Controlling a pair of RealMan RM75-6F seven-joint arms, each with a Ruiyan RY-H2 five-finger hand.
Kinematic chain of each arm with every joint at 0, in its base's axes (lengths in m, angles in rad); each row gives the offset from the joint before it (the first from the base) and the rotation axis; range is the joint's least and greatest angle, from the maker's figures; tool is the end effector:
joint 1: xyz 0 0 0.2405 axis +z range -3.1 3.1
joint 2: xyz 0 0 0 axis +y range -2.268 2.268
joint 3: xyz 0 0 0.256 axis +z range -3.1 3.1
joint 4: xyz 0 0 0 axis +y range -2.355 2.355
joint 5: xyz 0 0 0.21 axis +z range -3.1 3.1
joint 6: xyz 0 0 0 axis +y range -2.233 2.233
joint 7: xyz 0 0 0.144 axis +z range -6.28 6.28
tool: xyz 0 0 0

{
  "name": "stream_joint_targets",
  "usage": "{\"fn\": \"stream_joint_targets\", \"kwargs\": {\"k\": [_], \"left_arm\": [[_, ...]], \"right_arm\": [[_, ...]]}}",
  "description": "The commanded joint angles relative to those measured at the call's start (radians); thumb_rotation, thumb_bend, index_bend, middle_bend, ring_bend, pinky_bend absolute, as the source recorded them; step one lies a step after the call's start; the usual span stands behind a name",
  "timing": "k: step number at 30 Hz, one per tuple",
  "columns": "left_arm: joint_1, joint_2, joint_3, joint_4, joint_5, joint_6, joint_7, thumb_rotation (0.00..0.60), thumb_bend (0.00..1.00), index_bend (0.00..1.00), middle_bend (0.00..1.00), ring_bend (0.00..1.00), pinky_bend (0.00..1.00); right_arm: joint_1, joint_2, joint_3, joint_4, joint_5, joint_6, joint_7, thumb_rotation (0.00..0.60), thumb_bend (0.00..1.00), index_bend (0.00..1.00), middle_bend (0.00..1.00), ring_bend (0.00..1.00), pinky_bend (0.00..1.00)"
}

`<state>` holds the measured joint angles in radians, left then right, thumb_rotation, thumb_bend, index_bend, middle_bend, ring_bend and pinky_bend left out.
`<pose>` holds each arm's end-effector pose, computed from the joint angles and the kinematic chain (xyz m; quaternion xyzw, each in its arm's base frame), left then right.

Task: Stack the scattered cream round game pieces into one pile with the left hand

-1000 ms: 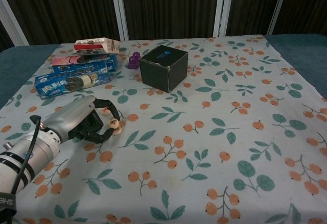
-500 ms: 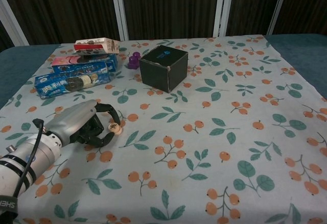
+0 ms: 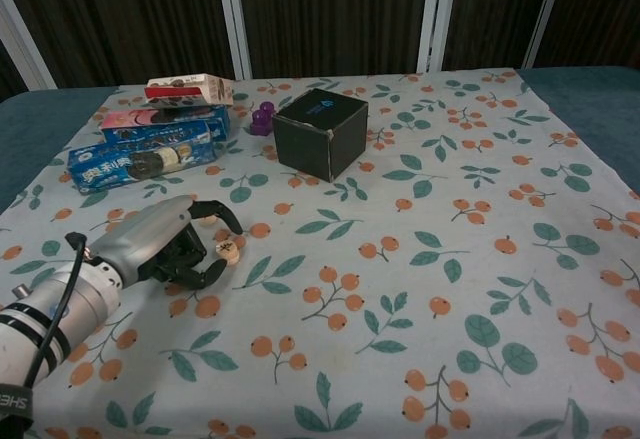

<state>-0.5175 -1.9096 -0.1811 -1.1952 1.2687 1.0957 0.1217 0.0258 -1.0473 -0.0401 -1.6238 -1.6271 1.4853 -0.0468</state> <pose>-0.1781 0.2901 -0.0944 -0.6387 -0.4910 -0.4313 0.4061 -0.3145 -0.1424 0.1619 0.6550 -0.3727 0.3348 0.5656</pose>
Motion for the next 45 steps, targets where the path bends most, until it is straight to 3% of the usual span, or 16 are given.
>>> {"fn": "stream_joint_targets", "kwargs": {"k": [1, 7, 12, 24, 45], "left_arm": [[0.002, 0.016, 0.0, -0.021, 0.007, 0.009, -0.009, 0.6, 0.45, 0.33, 1.0, 1.0, 1.0], [0.011, 0.106, -0.027, -0.104, 0.013, 0.04, -0.021, 0.6, 0.45, 0.33, 1.0, 1.0, 1.0], [0.014, 0.154, -0.064, -0.084, -0.059, 0.011, -0.017, 0.6, 0.45, 0.33, 1.0, 1.0, 1.0], [0.011, 0.115, -0.039, 0.037, -0.107, -0.039, -0.036, 0.6, 0.45, 0.35, 1.0, 1.0, 1.0], [0.014, 0.107, -0.038, 0.089, -0.121, -0.049, -0.059, 0.6, 0.45, 0.4, 1.0, 1.0, 1.0]], "right_arm": [[-0.001, 0.0, 0.001, 0.0, 0.001, 0.002, 0.001, 0.6, 0.17, 0.0, 0.0, 0.0, 0.0], [0.0, 0.002, 0.001, 0.001, 0.005, -0.002, 0.003, 0.6, 0.17, 0.0, 0.0, 0.0, 0.0], [-0.001, -0.002, 0.0, 0.001, 0.002, 0.0, -0.005, 0.6, 0.17, 0.0, 0.0, 0.0, 0.0], [0.001, -0.005, 0.0, -0.002, 0.004, -0.007, -0.012, 0.6, 0.17, 0.0, 0.0, 0.0, 0.0], [0.0, -0.004, -0.001, -0.001, 0.0, -0.004, -0.009, 0.6, 0.17, 0.0, 0.0, 0.0, 0.0]]}}
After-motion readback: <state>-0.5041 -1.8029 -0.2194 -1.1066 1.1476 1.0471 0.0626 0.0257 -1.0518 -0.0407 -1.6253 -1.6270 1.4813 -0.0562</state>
